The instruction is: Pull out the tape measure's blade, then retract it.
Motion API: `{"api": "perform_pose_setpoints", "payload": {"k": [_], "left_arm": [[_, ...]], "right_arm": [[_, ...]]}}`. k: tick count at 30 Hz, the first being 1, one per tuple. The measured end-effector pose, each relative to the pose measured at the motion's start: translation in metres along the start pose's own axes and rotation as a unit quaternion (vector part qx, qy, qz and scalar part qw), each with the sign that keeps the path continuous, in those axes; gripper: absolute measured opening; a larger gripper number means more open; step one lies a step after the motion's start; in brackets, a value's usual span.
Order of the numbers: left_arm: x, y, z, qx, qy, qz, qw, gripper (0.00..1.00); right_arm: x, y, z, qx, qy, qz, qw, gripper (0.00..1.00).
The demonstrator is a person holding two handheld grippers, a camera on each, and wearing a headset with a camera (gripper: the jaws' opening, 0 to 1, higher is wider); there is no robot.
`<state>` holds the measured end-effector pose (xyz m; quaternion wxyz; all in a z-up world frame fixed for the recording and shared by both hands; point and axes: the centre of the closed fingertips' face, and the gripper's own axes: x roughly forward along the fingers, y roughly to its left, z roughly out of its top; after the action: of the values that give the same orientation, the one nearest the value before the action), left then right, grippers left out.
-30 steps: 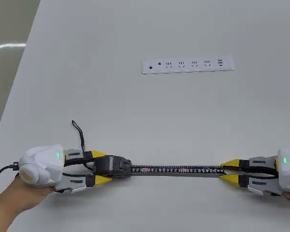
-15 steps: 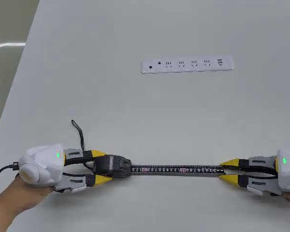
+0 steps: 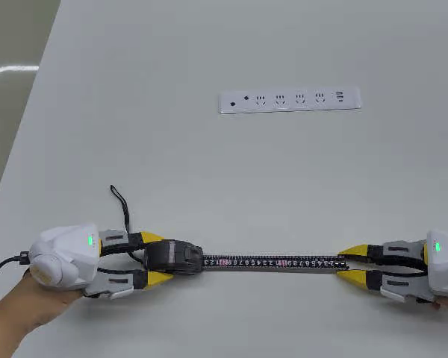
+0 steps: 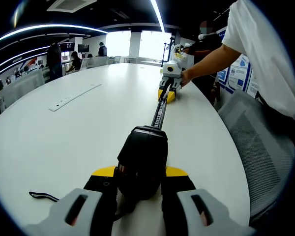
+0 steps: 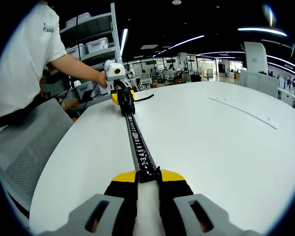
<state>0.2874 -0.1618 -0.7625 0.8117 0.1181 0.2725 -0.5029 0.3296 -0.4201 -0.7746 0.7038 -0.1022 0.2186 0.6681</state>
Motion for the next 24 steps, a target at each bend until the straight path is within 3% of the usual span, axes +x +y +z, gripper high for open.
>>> {"api": "perform_pose_setpoints", "payload": {"k": [24], "left_arm": [[0.0037,-0.0028,0.0009,-0.011,0.003,0.001,0.9999,0.38]], "right_arm": [[0.0006,0.0018,0.0023,0.004,-0.003,0.0,1.0,0.23]]}}
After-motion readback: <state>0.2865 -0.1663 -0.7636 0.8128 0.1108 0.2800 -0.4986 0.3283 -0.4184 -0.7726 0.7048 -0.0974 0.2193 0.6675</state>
